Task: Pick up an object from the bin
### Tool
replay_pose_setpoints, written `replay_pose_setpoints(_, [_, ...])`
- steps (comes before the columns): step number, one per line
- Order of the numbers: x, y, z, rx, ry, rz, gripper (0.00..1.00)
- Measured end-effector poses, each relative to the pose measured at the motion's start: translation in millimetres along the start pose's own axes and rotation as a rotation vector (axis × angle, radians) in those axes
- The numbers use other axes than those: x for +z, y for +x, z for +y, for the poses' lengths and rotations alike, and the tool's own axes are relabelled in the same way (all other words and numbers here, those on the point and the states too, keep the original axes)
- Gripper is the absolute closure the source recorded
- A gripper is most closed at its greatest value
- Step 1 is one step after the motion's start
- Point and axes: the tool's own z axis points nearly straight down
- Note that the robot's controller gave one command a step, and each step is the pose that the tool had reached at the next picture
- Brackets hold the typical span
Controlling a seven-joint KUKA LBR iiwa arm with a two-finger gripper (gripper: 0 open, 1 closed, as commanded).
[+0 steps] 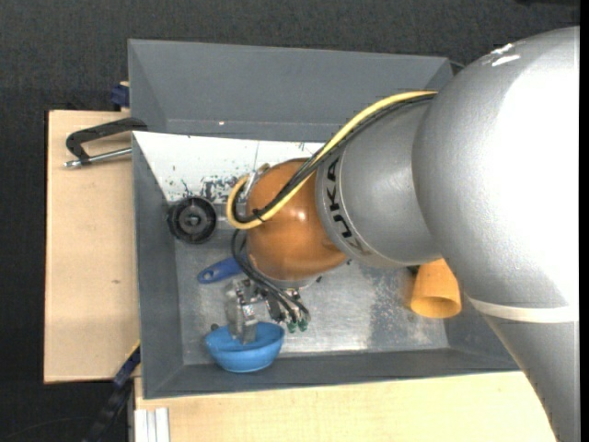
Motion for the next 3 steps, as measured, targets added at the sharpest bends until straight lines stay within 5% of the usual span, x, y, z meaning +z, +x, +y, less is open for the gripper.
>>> replay_pose_setpoints(1, [0.0, 0.0, -0.1, 0.000, 0.000, 0.000, 0.00])
replay_pose_setpoints(2, [0.1, 0.1, -0.1, 0.001, 0.000, 0.000, 1.00])
replay_pose_setpoints(3, [0.0, 0.0, -0.2, 0.000, 0.000, 0.000, 0.00])
